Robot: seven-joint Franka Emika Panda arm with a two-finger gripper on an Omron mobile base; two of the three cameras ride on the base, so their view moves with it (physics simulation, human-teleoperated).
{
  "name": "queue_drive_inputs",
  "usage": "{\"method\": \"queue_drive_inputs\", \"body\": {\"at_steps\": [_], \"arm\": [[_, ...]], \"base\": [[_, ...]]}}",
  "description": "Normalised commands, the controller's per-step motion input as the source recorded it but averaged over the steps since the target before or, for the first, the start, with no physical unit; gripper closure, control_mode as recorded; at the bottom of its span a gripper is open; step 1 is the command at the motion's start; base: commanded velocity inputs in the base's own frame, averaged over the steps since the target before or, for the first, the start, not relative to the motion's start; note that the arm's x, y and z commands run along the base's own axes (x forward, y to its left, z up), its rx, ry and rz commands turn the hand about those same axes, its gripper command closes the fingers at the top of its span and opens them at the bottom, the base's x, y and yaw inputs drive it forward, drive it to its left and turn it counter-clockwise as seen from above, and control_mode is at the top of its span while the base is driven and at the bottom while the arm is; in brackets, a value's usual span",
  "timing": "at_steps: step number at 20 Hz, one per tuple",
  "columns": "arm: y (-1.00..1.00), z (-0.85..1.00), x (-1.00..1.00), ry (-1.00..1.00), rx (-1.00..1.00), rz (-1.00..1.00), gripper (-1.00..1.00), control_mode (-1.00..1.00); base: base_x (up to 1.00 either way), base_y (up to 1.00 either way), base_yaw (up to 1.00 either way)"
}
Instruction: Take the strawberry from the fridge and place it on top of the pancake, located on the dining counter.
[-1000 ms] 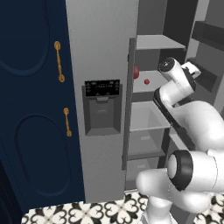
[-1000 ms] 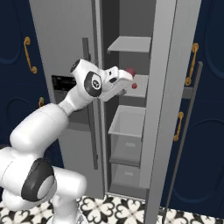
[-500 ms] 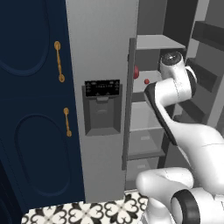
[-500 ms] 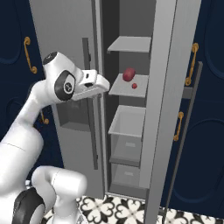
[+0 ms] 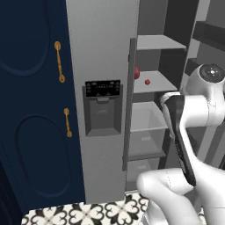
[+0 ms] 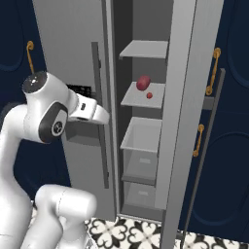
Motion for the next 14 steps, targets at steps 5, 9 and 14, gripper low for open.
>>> {"method": "queue_drive_inputs", "body": {"at_steps": [5,9,14], "arm": [[0.31,0.48,-0.84,0.0,0.15,0.0,-1.0,-1.0],[0.27,0.61,-0.59,0.12,-0.1,0.0,-1.0,-1.0],[0.04,0.09,-0.67,0.03,0.01,0.02,-1.0,-1.0]], "base": [[0.0,0.0,0.0],[0.0,0.0,0.0],[0.0,0.0,0.0]]}}
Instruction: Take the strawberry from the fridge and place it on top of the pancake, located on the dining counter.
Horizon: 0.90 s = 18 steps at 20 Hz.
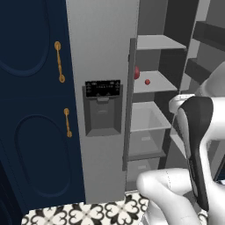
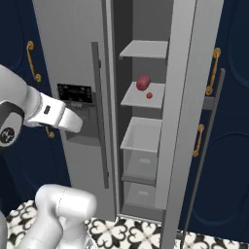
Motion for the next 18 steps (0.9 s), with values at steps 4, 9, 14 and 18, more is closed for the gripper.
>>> {"method": "queue_drive_inputs", "body": {"at_steps": [4,9,14,18], "arm": [[0.0,-0.02,-0.53,0.0,0.02,0.01,-1.0,1.0],[0.0,0.0,0.0,0.0,0.0,0.0,-1.0,1.0],[0.0,0.0,0.0,0.0,0.0,0.0,-1.0,1.0],[0.0,0.0,0.0,0.0,0.0,0.0,-1.0,1.0]], "base": [[-0.09,0.0,0.0],[0.44,-0.35,-0.02],[1.0,-0.01,0.0],[0.68,-0.52,0.0]]}}
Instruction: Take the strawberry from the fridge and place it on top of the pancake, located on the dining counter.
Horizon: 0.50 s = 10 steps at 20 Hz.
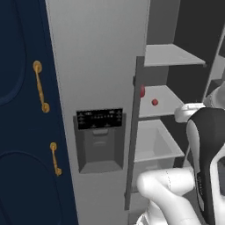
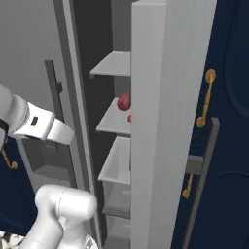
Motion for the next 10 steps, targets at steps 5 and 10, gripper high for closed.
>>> {"method": "queue_drive_inputs", "body": {"at_steps": [5,10], "arm": [[0.0,0.0,0.0,0.0,0.0,0.0,-1.0,1.0],[0.0,0.0,0.0,0.0,0.0,0.0,-1.0,1.0]], "base": [[0.53,-0.19,0.0],[0.9,-0.16,0.01]]}}
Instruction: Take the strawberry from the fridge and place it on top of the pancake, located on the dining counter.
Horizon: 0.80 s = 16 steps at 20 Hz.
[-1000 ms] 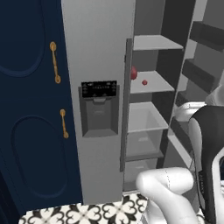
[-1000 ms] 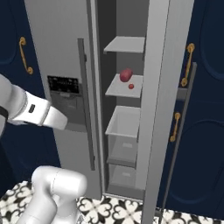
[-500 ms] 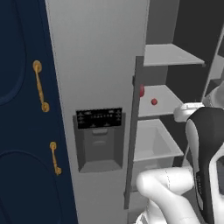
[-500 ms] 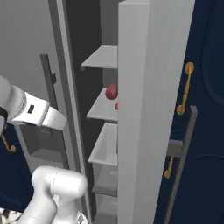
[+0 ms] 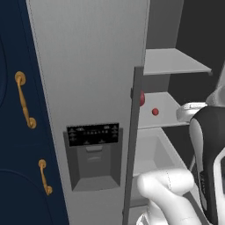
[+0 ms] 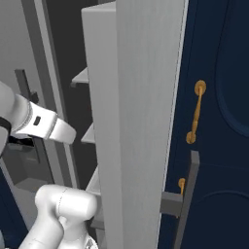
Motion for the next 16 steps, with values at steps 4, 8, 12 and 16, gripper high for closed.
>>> {"method": "queue_drive_inputs", "body": {"at_steps": [4,8,12,16], "arm": [[-0.06,-0.16,0.89,0.0,0.0,0.07,-1.0,-1.0],[-0.06,-0.4,0.62,0.0,0.0,0.06,-1.0,-1.0],[-0.18,-0.45,0.26,0.0,0.0,0.0,-1.0,-1.0],[-0.28,-0.17,0.54,0.0,0.0,0.01,-1.0,-1.0]], "base": [[0.0,0.0,0.0],[0.0,0.0,0.0],[0.0,0.0,0.0],[0.0,0.0,0.0]]}}
